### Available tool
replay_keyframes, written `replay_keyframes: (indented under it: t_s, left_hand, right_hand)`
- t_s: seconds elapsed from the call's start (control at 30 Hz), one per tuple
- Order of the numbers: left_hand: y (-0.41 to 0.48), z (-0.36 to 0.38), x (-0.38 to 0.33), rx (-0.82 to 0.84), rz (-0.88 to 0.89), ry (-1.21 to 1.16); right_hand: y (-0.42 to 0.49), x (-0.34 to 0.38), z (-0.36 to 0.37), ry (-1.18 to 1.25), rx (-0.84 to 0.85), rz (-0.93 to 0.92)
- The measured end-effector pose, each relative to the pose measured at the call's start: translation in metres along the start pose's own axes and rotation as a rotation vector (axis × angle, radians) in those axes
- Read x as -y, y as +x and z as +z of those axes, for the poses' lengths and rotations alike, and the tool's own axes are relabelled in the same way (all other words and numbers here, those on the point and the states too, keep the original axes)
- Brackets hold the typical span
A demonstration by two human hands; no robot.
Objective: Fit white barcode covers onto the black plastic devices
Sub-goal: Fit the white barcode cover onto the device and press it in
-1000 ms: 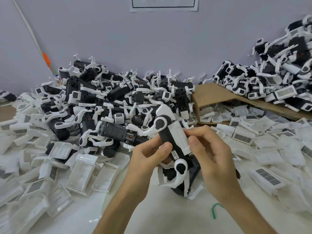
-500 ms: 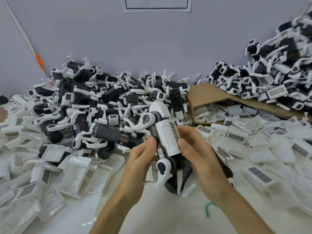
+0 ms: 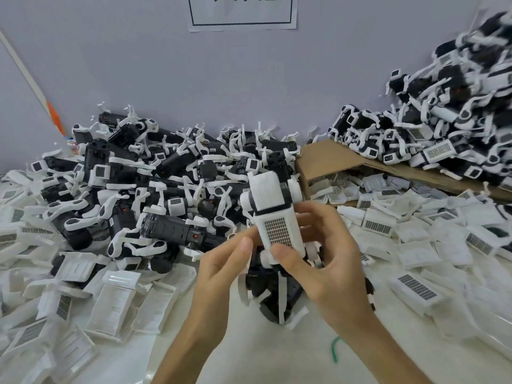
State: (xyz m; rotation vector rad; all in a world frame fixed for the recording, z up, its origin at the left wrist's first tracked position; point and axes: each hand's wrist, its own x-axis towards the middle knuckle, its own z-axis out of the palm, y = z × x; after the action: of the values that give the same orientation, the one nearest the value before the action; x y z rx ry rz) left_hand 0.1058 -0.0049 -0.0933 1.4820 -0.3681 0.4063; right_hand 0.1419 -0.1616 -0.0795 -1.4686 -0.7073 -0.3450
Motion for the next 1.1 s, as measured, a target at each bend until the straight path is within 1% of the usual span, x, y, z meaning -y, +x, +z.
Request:
replay_keyframes:
  t_s: [0.1, 0.2, 0.3, 0.43, 0.57, 0.63, 0.7, 0.77, 0.8, 0.87, 0.93, 1.0, 1.03, 1.1]
  left_hand:
    - [-0.002, 0.002, -0.003, -0.007, -0.024, -0.059]
    - [-0.002, 0.001, 0.0, -0.067, -0.079, -0.106]
    - [-0.002, -0.002, 0.0, -0.081, -0.087, -0.104]
    - [-0.002, -0.003, 0.002, -0.145, -0.053, -0.056]
    - [-0.002, -0.001, 0.003, -0.167, -0.042, -0.013]
    - [-0.002, 0.0, 0.001, -0.136, -0.052, -0.027]
    - [-0.001, 0.001, -0.001, -0.057, -0.054, -0.027]
    - [-0.002, 0.003, -0.002, -0.014, -0.058, 0.042]
    - [-0.001, 0.004, -0.001, -0.024, -0.049, 0.093]
    - [-0.001, 0.006, -0.001, -0.069, 0.004, 0.189]
    - [-0.003, 0.009, 0.0, -0.107, 0.046, 0.247]
    - [-0.006, 0.012, 0.001, -0.196, 0.077, 0.31]
    - [-0.007, 0.011, 0.002, -0.266, 0.119, 0.395]
    - [-0.007, 0.009, 0.004, -0.375, 0.26, 0.668]
  right_hand:
    - [-0.002, -0.002, 0.002, -0.292, -0.015, -0.209]
    - [-0.004, -0.006, 0.004, -0.405, 0.027, -0.255]
    - [-0.004, -0.008, 0.005, -0.424, 0.061, -0.203]
    - [-0.004, -0.008, 0.005, -0.458, 0.04, -0.219]
    - [-0.003, -0.006, 0.004, -0.389, 0.043, -0.2]
    - [-0.002, -0.005, 0.002, -0.367, 0.029, -0.201]
    - [-0.001, -0.004, 0.001, -0.263, 0.004, -0.154]
    - [0.001, -0.003, -0.001, -0.072, -0.006, -0.049]
    - [0.002, -0.002, -0.002, 0.005, 0.002, -0.008]
    - [0.004, -0.001, -0.005, 0.071, 0.028, 0.032]
    - [0.004, -0.001, -0.005, 0.049, 0.022, 0.046]
    - [0.003, -0.002, -0.002, -0.076, -0.04, -0.004]
    - [0.002, -0.003, 0.0, -0.129, -0.077, -0.042]
    - [0.001, -0.006, 0.001, -0.175, -0.108, -0.12]
